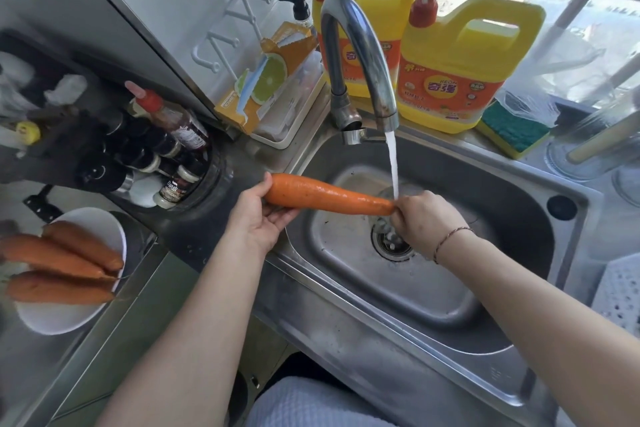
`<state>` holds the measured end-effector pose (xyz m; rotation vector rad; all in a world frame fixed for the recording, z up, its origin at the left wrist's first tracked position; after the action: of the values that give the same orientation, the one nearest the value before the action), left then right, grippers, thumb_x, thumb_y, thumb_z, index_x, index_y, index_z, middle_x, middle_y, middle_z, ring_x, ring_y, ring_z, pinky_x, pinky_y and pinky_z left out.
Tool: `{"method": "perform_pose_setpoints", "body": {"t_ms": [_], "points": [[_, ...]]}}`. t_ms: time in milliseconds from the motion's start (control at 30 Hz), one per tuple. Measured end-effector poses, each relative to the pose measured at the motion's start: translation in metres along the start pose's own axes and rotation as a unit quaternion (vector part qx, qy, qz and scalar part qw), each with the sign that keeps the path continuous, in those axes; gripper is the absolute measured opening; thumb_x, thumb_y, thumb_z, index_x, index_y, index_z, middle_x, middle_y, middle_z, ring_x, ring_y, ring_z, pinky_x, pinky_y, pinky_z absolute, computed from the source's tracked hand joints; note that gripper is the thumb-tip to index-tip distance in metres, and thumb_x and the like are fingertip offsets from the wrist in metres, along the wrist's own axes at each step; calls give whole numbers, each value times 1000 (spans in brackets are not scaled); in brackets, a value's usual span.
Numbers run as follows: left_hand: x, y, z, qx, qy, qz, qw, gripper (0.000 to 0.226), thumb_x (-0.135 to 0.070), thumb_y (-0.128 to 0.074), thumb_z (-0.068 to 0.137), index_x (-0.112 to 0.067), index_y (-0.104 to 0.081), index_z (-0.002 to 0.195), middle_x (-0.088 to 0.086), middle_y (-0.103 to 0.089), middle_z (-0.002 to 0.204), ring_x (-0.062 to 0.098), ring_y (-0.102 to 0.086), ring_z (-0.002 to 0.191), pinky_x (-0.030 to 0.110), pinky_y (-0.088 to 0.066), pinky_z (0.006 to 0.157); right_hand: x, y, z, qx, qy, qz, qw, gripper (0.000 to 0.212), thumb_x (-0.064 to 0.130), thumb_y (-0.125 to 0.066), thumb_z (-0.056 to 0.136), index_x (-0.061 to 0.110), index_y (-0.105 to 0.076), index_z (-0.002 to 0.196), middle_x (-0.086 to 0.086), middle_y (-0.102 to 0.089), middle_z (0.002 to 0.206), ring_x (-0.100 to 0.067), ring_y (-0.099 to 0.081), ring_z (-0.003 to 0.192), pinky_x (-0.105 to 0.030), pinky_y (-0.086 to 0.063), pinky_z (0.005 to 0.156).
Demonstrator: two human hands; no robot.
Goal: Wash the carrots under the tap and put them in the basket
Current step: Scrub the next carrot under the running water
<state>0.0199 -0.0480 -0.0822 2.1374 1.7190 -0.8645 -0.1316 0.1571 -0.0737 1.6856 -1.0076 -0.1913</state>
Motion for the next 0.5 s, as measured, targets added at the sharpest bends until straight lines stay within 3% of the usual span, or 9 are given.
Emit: {"method": "perform_pose_setpoints", "body": {"t_ms": [67,133,233,300,400,500], "points": [[-1,-1,-1,3,-1,5,1000,31,-30,-65,96,-5,-53,111,20,-61,108,34,-63,93,44,-57,68,-1,-1,1,8,-6,1,1000,28,28,-46,98,11,-68,101,-3,-51,74,-32,-58,73,-37,-52,69],[-2,-2,0,2,-3,7,1000,37,-30,-65,95,-5,-52,118,19,-61,109,34,-64,93,44,-58,65,-1,0,1,-4,-10,5,1000,27,29,-48,98,10,-67,99,-2,-47,70,-33,-57,73,-36,-49,68],[-4,-1,1,2,-3,8,1000,45,-31,-67,94,-6,-48,126,20,-60,113,35,-63,96,45,-60,66,-3,1,1,-51,4,13,999,27,31,-52,95,10,-68,90,-10,-60,75,-35,-62,80,-35,-44,66],[-7,-1,2,5,-3,11,1000,42,-31,-67,94,-6,-49,122,21,-59,114,36,-63,97,46,-59,70,-6,-1,2,-71,19,31,997,26,29,-54,93,10,-69,83,-9,-66,72,-33,-62,73,-35,-46,63],[-9,-1,4,14,-1,20,1000,36,-31,-66,94,-7,-51,116,20,-59,113,36,-63,97,46,-59,70,-12,-4,0,-100,8,188,977,21,14,-57,86,10,-71,70,6,-55,47,-13,-52,45,-30,-48,53],[-8,3,5,18,8,18,1000,43,-31,-66,94,-6,-50,125,20,-59,114,36,-63,99,47,-59,73,-17,-9,-5,-86,-17,293,952,22,4,-58,84,12,-75,74,11,-52,42,-7,-49,37,-16,-41,42]]}}
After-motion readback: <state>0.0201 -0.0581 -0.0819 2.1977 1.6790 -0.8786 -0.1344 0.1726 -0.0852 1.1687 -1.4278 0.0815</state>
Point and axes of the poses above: each hand's wrist, its own z-axis towards the middle knuckle, its own y-axis out of the back of the hand, x = y × z, the point moved 4 cm from there along z, towards the middle knuckle
